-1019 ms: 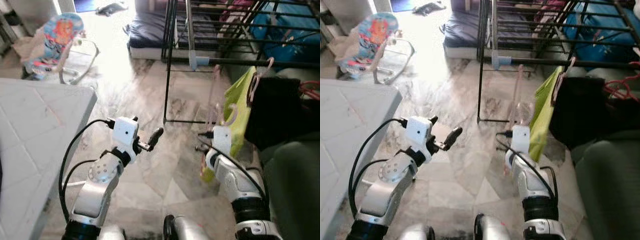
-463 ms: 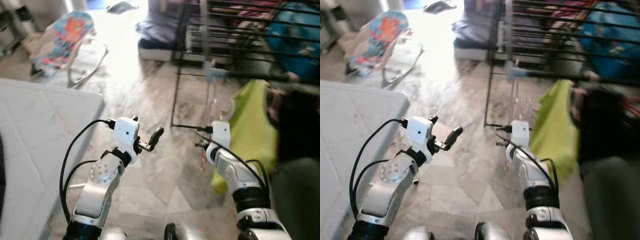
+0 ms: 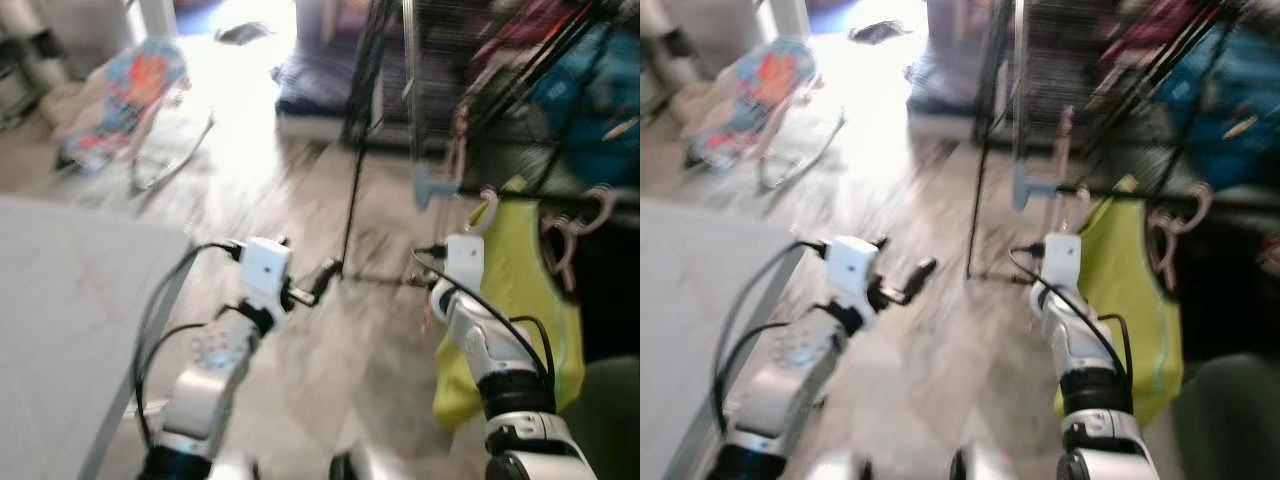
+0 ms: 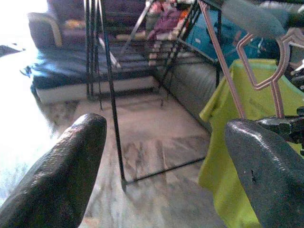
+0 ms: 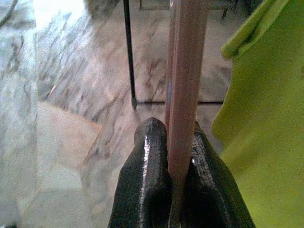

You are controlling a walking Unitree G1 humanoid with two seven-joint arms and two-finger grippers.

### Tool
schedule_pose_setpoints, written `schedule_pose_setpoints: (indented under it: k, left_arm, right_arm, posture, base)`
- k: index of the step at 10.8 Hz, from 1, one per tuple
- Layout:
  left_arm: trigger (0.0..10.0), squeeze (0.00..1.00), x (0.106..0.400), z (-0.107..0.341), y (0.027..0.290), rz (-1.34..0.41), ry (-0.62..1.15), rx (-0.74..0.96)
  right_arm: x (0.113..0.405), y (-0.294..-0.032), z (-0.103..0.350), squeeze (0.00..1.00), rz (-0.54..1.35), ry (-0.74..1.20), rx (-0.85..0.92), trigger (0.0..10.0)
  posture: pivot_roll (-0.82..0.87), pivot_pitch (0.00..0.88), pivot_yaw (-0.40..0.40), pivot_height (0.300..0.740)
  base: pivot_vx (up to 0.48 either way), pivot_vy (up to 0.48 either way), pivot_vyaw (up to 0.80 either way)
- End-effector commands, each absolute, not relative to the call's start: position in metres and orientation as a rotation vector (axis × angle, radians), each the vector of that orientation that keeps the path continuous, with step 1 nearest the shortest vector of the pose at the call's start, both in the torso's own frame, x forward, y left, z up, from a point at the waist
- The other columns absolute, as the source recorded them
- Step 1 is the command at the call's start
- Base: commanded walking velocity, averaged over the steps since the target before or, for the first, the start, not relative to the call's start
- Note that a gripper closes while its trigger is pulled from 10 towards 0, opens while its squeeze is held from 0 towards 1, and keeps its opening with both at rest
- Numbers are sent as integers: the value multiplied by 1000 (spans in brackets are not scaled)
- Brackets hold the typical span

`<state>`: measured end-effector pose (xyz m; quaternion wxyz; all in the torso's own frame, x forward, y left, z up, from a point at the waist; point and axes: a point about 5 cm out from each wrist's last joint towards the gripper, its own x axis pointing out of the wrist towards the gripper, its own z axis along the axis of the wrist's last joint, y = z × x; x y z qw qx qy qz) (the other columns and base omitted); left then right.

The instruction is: Hang hanger

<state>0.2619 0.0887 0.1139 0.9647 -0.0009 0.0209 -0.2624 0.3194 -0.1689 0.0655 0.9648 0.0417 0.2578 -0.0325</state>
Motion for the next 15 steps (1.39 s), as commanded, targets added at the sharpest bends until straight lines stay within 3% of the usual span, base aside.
schedule_pose_setpoints:
  k: [1,6,14,15]
  left_arm:
    - [10000,0,259,110,91,-524,61,5]
    - [10000,0,259,107,91,-524,91,17]
    - [10000,0,254,101,90,-514,149,27]
    - [10000,0,253,101,90,-512,153,30]
  right_arm:
    - [319,-164,66,0,-56,507,76,10000]
    - [339,-173,80,0,-88,529,147,10000]
    - [355,-157,75,0,21,683,100,10000]
    - [355,-161,74,125,1,683,103,10000]
  posture:
    - [-30,119,-48,740]
    - [-25,123,-47,740]
    - [1,137,-75,740]
    - [8,136,-78,740]
  base:
    - [0,0,0]
    - [0,0,0]
    - [0,0,0]
    - [0,0,0]
